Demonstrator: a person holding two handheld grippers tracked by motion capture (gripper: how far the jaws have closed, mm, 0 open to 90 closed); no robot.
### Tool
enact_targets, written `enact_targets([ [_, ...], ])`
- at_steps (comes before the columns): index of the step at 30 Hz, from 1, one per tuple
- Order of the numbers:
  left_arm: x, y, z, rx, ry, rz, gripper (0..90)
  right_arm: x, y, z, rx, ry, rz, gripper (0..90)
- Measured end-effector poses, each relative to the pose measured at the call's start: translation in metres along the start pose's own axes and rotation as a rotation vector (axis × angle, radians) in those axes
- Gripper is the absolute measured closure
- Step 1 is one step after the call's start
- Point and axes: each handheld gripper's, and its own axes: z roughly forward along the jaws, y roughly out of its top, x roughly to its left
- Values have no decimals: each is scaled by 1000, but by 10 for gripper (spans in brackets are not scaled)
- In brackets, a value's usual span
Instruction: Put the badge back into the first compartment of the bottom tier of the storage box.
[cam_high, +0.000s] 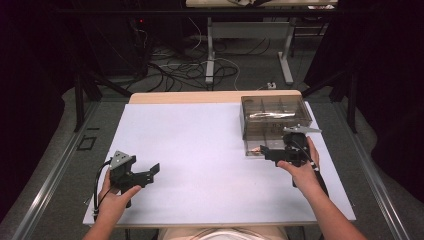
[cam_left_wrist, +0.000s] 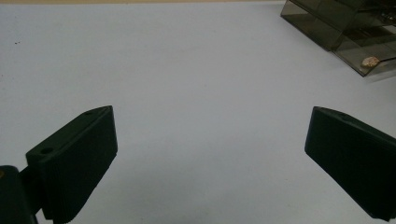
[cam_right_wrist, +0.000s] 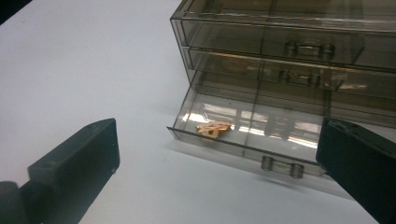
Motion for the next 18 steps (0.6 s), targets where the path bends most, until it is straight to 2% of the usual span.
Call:
enact_targets([
  [7,0,0,0,3,2,0,24,-15,-7,-12,-3,-26,-19,0],
  [11,0,0,0,1,4,3,25,-25,-14,-17,9,-27,-7,0],
  [18,0,0,1,4,2,-1,24,-42,-30,-22,18,-69,19,0],
])
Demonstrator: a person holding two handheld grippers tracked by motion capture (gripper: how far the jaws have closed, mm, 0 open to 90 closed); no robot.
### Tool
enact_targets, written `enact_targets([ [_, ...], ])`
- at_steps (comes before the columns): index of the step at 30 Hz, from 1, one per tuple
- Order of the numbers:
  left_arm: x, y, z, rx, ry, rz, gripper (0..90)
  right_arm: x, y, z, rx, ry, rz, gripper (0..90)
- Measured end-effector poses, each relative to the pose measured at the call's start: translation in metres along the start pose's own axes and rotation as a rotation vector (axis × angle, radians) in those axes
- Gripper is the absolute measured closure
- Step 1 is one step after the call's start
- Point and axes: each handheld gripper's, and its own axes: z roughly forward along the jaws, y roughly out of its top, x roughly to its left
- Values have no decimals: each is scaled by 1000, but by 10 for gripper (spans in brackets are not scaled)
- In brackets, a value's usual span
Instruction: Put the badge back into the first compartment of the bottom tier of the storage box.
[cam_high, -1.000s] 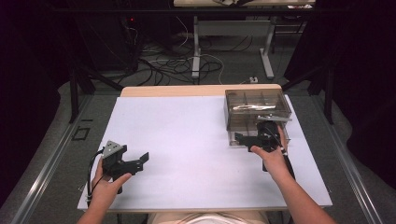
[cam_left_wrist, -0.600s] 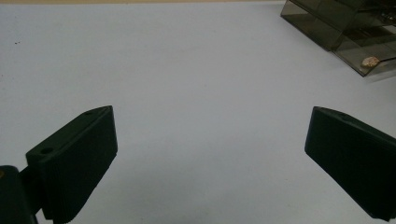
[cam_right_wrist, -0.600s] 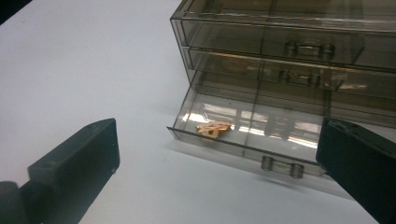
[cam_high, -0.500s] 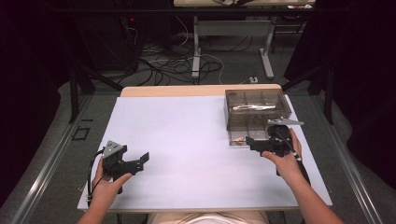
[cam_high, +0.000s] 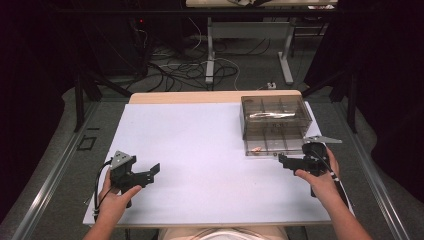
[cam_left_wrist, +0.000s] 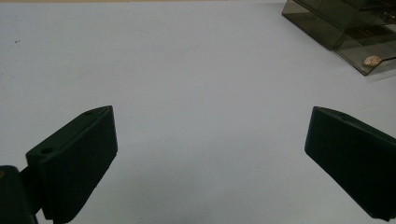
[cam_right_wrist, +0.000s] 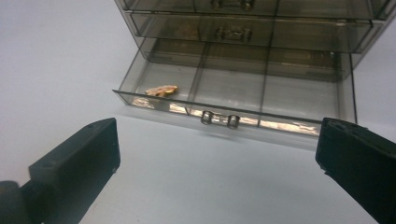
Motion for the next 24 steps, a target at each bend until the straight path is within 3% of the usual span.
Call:
enact_targets([
  [14,0,1,0,10,-5,2,25,-26,-19,-4,-12,-63,57,5],
  [24,-1,1,1,4,-6,-1,25,-47,-32,4,-25,-103,38,10],
])
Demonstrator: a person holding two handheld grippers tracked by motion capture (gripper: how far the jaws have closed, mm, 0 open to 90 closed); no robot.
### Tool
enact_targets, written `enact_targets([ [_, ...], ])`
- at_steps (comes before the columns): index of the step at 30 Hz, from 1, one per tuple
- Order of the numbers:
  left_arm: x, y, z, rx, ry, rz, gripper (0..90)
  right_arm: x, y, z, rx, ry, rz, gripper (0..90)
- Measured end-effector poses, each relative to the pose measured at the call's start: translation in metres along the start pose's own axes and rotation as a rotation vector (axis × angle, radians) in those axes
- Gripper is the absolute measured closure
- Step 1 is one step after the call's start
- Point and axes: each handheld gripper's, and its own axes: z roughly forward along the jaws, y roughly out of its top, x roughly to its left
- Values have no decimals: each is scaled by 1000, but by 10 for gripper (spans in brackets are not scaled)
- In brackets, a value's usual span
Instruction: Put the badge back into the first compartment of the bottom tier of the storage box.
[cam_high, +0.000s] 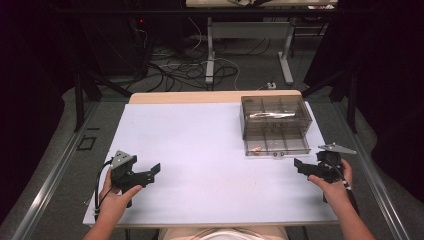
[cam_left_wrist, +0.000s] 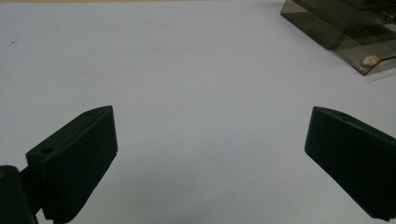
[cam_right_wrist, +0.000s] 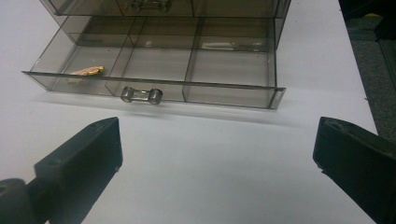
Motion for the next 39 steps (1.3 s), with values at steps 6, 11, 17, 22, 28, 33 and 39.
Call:
enact_targets([
  [6,-1,0,0,1,0,1,25,-7,-2,2,4,-4,20,13],
  [11,-1,0,0,1,-2,4,25,-12,-6,4,16,-13,42,15],
  [17,-1,0,1,4,-3,6,25,-20,-7,6,25,-25,84,26],
  [22,-1,0,1,4,-4,7,25,-25,-8,6,27,-21,98,30],
  [28,-1,1,1,4,-3,9,25,-28,-9,8,32,-30,102,30],
  [33,0,1,1,3,-2,6,25,-31,-10,7,37,-30,110,30],
  [39,0,1,1,5,-4,12,25,-31,-10,8,38,-44,111,30],
])
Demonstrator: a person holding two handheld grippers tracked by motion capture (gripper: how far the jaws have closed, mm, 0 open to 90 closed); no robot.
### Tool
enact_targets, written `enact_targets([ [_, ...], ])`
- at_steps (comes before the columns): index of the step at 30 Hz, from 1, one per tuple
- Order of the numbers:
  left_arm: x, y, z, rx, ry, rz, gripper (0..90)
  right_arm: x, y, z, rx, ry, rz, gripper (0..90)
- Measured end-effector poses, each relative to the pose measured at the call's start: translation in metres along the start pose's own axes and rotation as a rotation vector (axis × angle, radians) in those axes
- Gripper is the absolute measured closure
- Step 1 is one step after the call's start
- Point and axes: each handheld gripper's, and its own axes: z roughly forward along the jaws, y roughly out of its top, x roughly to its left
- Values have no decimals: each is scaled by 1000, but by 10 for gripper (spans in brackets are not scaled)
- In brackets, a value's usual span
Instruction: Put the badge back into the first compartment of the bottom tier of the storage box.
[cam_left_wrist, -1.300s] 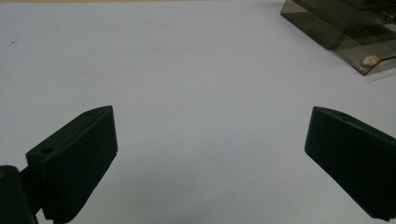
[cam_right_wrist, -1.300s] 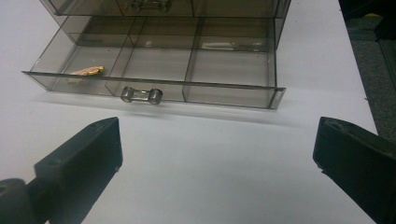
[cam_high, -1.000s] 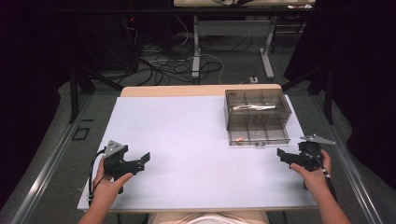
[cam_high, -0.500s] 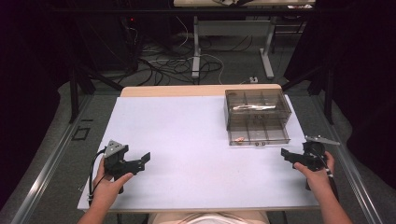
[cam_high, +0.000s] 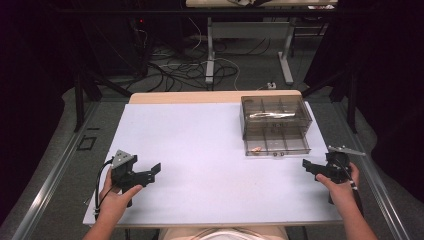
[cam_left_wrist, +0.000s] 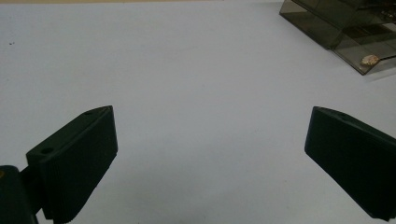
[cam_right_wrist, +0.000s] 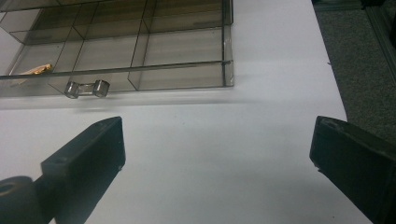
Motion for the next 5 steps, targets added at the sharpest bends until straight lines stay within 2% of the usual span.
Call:
enact_targets([
  [5,0,0,0,-1,-2,-6,25,1,0,0,3,0,-3,30],
])
